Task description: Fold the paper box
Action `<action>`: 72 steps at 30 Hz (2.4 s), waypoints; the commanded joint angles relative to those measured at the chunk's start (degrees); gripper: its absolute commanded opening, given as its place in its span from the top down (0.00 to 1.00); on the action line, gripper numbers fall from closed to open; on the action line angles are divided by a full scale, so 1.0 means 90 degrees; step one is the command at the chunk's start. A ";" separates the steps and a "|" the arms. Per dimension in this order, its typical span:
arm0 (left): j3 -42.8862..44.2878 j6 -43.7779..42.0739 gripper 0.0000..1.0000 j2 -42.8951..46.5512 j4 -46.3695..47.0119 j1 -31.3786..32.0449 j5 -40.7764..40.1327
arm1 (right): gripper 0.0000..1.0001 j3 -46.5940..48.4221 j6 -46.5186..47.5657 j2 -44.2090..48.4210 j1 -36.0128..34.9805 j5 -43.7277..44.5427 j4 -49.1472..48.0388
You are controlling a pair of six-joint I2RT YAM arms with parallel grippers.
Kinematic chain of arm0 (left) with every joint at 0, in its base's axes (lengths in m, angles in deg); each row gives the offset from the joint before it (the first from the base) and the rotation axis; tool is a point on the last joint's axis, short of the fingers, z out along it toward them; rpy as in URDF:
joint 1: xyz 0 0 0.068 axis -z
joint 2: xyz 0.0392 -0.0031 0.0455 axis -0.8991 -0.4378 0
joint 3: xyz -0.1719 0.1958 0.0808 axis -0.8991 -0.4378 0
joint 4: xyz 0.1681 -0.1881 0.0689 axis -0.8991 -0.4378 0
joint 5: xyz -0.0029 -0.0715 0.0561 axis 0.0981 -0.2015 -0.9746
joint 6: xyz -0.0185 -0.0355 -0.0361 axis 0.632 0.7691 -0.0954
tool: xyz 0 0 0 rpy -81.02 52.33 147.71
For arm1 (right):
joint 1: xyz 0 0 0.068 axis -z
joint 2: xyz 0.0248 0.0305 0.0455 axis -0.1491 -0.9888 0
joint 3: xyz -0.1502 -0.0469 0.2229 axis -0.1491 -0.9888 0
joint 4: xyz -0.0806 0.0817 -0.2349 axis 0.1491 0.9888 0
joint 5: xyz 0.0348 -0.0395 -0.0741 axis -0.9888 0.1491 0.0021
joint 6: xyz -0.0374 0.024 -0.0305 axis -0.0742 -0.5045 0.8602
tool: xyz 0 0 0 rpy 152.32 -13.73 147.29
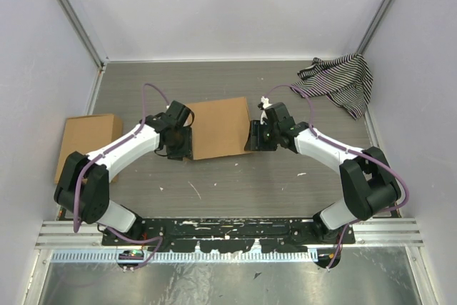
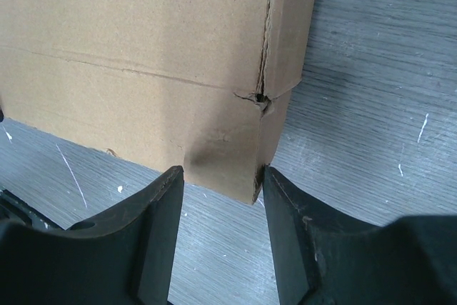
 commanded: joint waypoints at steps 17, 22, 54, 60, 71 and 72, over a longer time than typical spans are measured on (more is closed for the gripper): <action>0.0326 -0.0024 0.61 -0.0148 -0.0047 0.0125 -0.0514 | 0.46 0.0085 -0.0114 0.0117 -0.0100 0.0200 -0.0443; 0.0319 -0.0011 0.63 -0.0126 -0.0086 0.0194 -0.0665 | 0.46 0.0023 -0.0154 0.0153 -0.0124 0.0197 -0.0519; 0.0568 0.0027 0.45 -0.0129 -0.0347 0.0464 -0.1143 | 0.46 0.0043 -0.0118 0.0267 -0.0239 0.0252 -0.0432; 0.0518 -0.0004 0.43 -0.0147 -0.0279 0.0451 -0.1530 | 0.46 0.0062 -0.0118 0.0225 -0.0242 0.0244 -0.0459; 0.0323 0.0037 0.47 -0.0468 0.0289 0.0437 -0.1447 | 0.46 0.0045 -0.0125 0.0315 -0.0239 0.0246 -0.0471; 0.0312 0.0037 0.47 -0.0492 0.0301 0.0435 -0.1447 | 0.46 0.0044 -0.0125 0.0317 -0.0240 0.0247 -0.0471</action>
